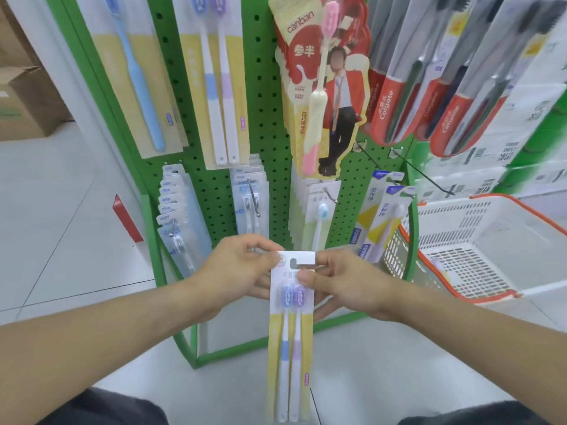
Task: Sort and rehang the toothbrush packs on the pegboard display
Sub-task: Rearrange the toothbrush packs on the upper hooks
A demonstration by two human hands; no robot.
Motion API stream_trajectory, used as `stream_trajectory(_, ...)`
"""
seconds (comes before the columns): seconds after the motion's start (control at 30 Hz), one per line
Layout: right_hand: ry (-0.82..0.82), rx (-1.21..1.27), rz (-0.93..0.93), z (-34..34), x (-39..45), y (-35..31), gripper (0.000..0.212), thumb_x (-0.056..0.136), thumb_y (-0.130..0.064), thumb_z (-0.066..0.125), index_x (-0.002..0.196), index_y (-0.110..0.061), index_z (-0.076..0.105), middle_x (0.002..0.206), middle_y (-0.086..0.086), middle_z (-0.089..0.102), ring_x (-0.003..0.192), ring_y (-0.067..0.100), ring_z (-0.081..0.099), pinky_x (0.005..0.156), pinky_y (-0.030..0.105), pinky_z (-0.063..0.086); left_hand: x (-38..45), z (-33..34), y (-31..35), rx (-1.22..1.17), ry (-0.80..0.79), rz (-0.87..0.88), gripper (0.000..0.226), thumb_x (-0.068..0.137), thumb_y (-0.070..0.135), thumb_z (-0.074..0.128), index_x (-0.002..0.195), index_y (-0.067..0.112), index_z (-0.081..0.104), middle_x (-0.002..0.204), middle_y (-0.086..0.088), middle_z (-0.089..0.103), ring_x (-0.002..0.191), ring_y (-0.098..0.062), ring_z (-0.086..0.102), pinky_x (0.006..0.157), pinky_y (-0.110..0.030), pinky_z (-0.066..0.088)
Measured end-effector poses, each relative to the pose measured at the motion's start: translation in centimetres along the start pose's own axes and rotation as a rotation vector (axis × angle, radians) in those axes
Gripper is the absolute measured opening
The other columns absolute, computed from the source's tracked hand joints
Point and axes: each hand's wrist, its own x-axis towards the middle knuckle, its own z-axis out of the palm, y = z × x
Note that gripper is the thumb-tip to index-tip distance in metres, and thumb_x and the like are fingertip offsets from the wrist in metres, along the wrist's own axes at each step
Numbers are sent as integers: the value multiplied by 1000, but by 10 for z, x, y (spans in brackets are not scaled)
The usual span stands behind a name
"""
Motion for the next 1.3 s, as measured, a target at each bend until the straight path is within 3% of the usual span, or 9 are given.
stream_trajectory(0.13, -18, -53, -1, 1, 1, 4, 13, 103, -7, 57, 116, -10, 58, 95, 25, 74, 79, 29, 73, 77, 47, 64, 2, 4, -9, 66, -31, 23, 8, 100, 9, 60, 101, 3, 67, 86, -18, 77, 70, -29, 71, 66, -40, 64)
stream_trajectory(0.27, -90, -155, -22, -3, 0, -1, 23, 98, 9, 51, 116, -5, 56, 97, 30, 73, 85, 41, 74, 81, 50, 63, 2, 5, -14, 96, -51, 25, 9, 101, 8, 58, 102, 2, 65, 85, -21, 76, 70, -30, 73, 64, -39, 64)
stream_trajectory(0.37, -97, -128, -30, -8, 1, -5, 26, 96, 12, 50, 116, -3, 58, 93, 30, 73, 78, 35, 75, 70, 39, 64, 5, 5, -14, 82, -56, 37, 10, 101, 9, 58, 105, 2, 64, 86, -20, 76, 71, -30, 74, 65, -39, 64)
stream_trajectory(0.47, -68, -125, -31, -9, 3, -5, 25, 93, 11, 52, 109, -5, 62, 89, 28, 74, 81, 43, 74, 68, 41, 64, 3, 3, -18, 150, -133, 38, 11, 101, 8, 58, 111, 7, 60, 84, -16, 75, 70, -25, 72, 69, -38, 64)
stream_trajectory(0.63, -48, -91, -44, -9, 5, -10, 19, 93, 12, 54, 105, 1, 63, 85, 31, 73, 66, 34, 73, 61, 39, 63, -5, 1, -24, 175, -224, 63, 31, 95, -4, 61, 119, 12, 51, 99, -26, 67, 74, -26, 71, 64, -33, 61)
stream_trajectory(0.8, 7, -12, -57, -9, 5, -16, 20, 95, 12, 53, 106, 2, 66, 88, 35, 72, 67, 34, 72, 62, 41, 64, -1, -3, -22, 143, -189, 86, 45, 89, -10, 65, 122, 17, 51, 101, -24, 69, 82, -40, 71, 77, -46, 63)
stream_trajectory(0.97, 4, 52, -55, -15, 0, -16, 24, 98, 7, 55, 119, 2, 66, 97, 30, 74, 82, 41, 73, 72, 44, 64, -9, -6, -22, 85, -266, 14, 27, 98, 3, 60, 122, 13, 50, 100, -15, 76, 93, -40, 72, 75, -44, 63)
stream_trajectory(1.07, -21, 47, -49, -16, -3, -16, 23, 98, 6, 55, 119, 2, 65, 97, 29, 75, 80, 36, 73, 71, 43, 64, -14, -6, -20, 120, -294, 30, 14, 101, 4, 55, 115, 6, 56, 98, -14, 78, 93, -37, 73, 74, -42, 64)
stream_trajectory(1.3, 2, 8, -89, -12, -5, -15, 37, 91, 17, 60, 121, -4, 63, 95, 21, 77, 78, 25, 75, 60, 34, 62, -15, -2, -20, 113, -257, 38, 22, 96, -5, 54, 118, -3, 54, 102, -18, 76, 93, -38, 73, 70, -43, 64)
